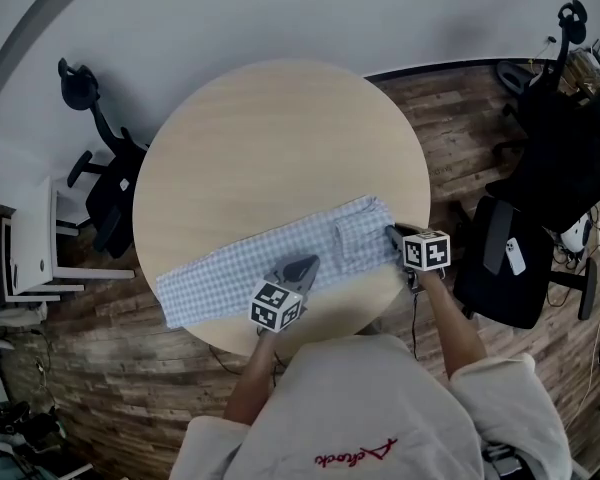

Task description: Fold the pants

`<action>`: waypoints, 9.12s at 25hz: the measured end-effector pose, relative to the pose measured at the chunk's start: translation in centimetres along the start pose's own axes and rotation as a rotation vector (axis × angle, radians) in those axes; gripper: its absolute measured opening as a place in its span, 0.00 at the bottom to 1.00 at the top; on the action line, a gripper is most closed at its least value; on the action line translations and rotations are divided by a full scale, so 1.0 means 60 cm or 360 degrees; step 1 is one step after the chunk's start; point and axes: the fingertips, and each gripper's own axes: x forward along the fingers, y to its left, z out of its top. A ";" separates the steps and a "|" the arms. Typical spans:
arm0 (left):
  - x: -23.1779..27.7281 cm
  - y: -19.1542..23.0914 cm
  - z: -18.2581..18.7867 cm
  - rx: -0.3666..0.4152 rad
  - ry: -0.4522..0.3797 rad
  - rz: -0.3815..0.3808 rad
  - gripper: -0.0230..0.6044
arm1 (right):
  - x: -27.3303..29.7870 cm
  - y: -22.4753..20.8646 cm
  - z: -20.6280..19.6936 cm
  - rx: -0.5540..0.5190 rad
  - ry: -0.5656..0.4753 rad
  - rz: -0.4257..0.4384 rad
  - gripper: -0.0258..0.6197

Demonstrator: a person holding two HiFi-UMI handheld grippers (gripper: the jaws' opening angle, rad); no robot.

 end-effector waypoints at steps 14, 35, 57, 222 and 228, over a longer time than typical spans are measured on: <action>0.025 -0.012 0.004 0.0049 0.0061 -0.0059 0.09 | -0.076 -0.155 0.066 -0.0022 -0.0101 -0.0212 0.12; -0.044 -0.005 -0.008 0.0077 -0.0018 -0.0127 0.09 | -0.148 0.062 0.138 -0.0307 -0.0235 -0.0107 0.12; -0.255 0.108 -0.086 -0.0101 -0.0146 0.0117 0.09 | 0.055 0.376 0.011 -0.0942 0.0167 -0.0171 0.12; -0.172 0.071 -0.018 0.0022 -0.0131 -0.0003 0.09 | 0.042 0.315 0.017 -0.0012 -0.0139 0.0297 0.17; -0.228 0.109 -0.035 -0.0002 -0.0184 0.0020 0.09 | 0.020 0.445 0.030 -0.0108 -0.0164 0.0390 0.17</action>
